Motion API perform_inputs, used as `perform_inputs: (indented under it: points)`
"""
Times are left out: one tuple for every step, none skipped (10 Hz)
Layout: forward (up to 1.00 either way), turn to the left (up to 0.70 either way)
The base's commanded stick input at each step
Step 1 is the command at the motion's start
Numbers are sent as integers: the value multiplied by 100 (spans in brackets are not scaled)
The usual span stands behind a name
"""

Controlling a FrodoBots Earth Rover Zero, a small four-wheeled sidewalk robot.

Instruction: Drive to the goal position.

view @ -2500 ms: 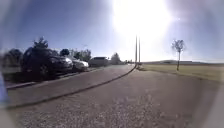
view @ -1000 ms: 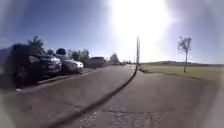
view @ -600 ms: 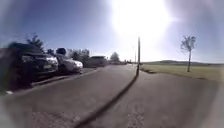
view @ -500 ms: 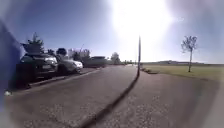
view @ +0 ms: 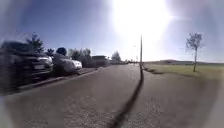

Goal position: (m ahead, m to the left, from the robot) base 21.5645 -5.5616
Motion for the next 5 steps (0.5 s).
perform_inputs:
  points:
    - [100, 0]
    - [100, 0]
    - [100, -2]
    - [100, -21]
    - [100, -40]
